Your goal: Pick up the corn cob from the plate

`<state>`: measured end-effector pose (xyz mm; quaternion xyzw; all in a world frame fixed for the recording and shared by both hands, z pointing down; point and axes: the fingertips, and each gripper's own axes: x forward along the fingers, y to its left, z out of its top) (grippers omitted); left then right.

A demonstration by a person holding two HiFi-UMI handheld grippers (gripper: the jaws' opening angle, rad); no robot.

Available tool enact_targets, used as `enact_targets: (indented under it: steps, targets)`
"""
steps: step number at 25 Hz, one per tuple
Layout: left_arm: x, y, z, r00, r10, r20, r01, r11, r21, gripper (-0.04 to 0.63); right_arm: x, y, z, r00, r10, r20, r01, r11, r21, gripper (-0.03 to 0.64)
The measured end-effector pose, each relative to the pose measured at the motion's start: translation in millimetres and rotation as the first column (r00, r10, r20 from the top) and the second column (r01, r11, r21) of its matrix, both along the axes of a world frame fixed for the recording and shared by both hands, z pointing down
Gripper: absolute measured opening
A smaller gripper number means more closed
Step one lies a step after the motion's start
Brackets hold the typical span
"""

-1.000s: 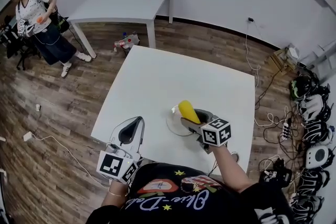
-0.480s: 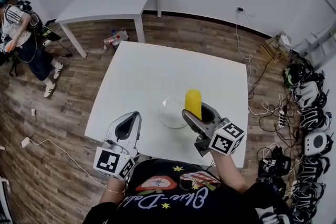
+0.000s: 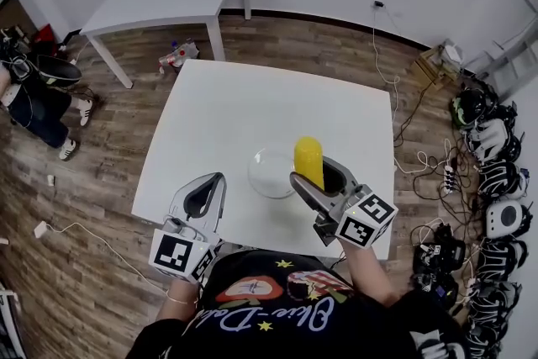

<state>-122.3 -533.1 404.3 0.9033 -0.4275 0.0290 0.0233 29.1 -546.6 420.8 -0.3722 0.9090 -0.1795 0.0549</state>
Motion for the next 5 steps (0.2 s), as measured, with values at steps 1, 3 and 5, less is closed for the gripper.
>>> enact_targets:
  steps: [1,3,5]
  targets:
    - [0.8,-1.0,0.2,1.000,0.001,0.000,-0.001,1.000,0.000,-0.003,0.9,-0.5,-1.4,1.000,0.001,0.001,-0.001,1.000,0.002,0.261]
    - [1.3,-2.7,0.3,1.000,0.001,0.000,-0.001,1.000,-0.001,-0.003,1.8,-1.4,-3.4,1.000,0.003,0.002,-0.003,1.000,0.003,0.261]
    - [1.2,-4.0,0.6,1.000,0.001,0.000,-0.001,1.000,-0.001,-0.003,2.3,-2.0,-4.7,1.000,0.005,0.005,-0.005,1.000,0.001,0.261]
